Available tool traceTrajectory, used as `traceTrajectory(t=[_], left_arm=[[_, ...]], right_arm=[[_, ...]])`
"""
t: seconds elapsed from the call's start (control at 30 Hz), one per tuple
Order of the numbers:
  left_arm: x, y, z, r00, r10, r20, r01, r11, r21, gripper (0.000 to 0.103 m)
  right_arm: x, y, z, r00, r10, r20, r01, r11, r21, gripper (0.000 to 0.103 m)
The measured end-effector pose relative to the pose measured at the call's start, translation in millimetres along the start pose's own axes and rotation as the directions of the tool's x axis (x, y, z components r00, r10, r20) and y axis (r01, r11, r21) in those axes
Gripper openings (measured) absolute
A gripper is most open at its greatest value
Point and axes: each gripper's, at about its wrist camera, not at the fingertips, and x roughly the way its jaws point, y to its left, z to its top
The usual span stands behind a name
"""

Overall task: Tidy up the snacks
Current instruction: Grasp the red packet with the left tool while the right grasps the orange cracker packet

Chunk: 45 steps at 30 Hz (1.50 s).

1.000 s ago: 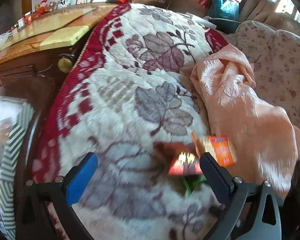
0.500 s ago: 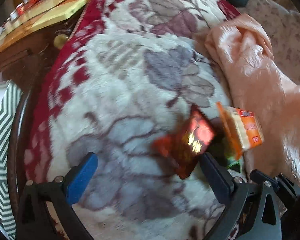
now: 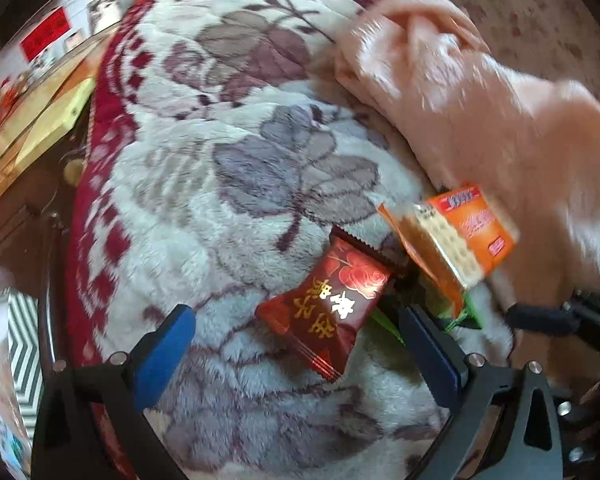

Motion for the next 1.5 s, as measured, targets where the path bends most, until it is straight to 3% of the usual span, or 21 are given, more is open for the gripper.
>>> traceTrajectory(t=[0.1, 0.17, 0.27, 0.4, 0.53, 0.7, 0.83, 1.0, 1.03, 1.07, 1.17, 1.3, 1.43, 1.5], left_arm=[[4, 7, 6, 0.999, -0.052, 0.013, 0.052, 0.998, -0.02, 0.099], [7, 13, 9, 0.995, -0.098, 0.024, 0.1, 0.993, -0.059, 0.084], [13, 20, 11, 0.989, -0.145, 0.033, 0.148, 0.98, -0.133, 0.076], [12, 20, 8, 0.988, -0.142, 0.055, 0.149, 0.973, -0.175, 0.074], [4, 22, 0, 0.995, -0.086, 0.056, 0.095, 0.979, -0.182, 0.074], [-3, 42, -6, 0.995, -0.075, 0.061, 0.086, 0.975, -0.205, 0.074], [-5, 49, -4, 0.995, -0.072, 0.068, 0.085, 0.974, -0.211, 0.074], [-4, 40, -1, 0.995, -0.065, 0.075, 0.076, 0.984, -0.162, 0.078], [-3, 37, 0, 0.995, -0.061, 0.077, 0.072, 0.988, -0.14, 0.079], [-2, 33, 2, 0.995, -0.057, 0.078, 0.065, 0.992, -0.112, 0.083], [0, 25, 7, 0.995, -0.063, 0.078, 0.064, 0.998, -0.01, 0.09], [10, 20, 11, 0.998, -0.047, 0.049, 0.043, 0.995, 0.086, 0.091], [20, 26, 16, 0.997, -0.071, 0.03, 0.069, 0.994, 0.082, 0.091], [21, 27, 16, 0.995, -0.091, 0.034, 0.089, 0.993, 0.075, 0.082]], right_arm=[[0, -4, 2, 1.0, 0.012, 0.005, -0.013, 1.0, 0.025, 0.058], [1, -8, 6, 1.0, 0.026, 0.009, -0.026, 0.998, 0.054, 0.058], [3, -14, 14, 0.998, 0.05, 0.023, -0.052, 0.993, 0.104, 0.058], [12, -24, 35, 0.998, 0.053, 0.028, -0.058, 0.981, 0.187, 0.06], [27, -29, 63, 0.998, 0.06, 0.018, -0.062, 0.974, 0.22, 0.06], [44, -15, 92, 0.999, -0.029, -0.045, 0.035, 0.991, 0.127, 0.06], [32, 4, 99, 0.998, -0.052, -0.04, 0.051, 0.998, -0.029, 0.06], [23, 12, 116, 0.992, -0.121, -0.047, 0.104, 0.957, -0.27, 0.06], [23, 10, 121, 0.991, -0.131, -0.04, 0.113, 0.947, -0.302, 0.064], [24, 7, 126, 0.99, -0.136, -0.034, 0.118, 0.938, -0.325, 0.07], [41, -3, 135, 0.985, -0.158, -0.075, 0.12, 0.924, -0.363, 0.071], [62, -5, 133, 0.977, -0.17, -0.127, 0.099, 0.895, -0.435, 0.071], [82, -4, 130, 0.968, -0.206, -0.141, 0.119, 0.878, -0.464, 0.071], [90, -8, 129, 0.966, -0.209, -0.15, 0.122, 0.886, -0.446, 0.064]])
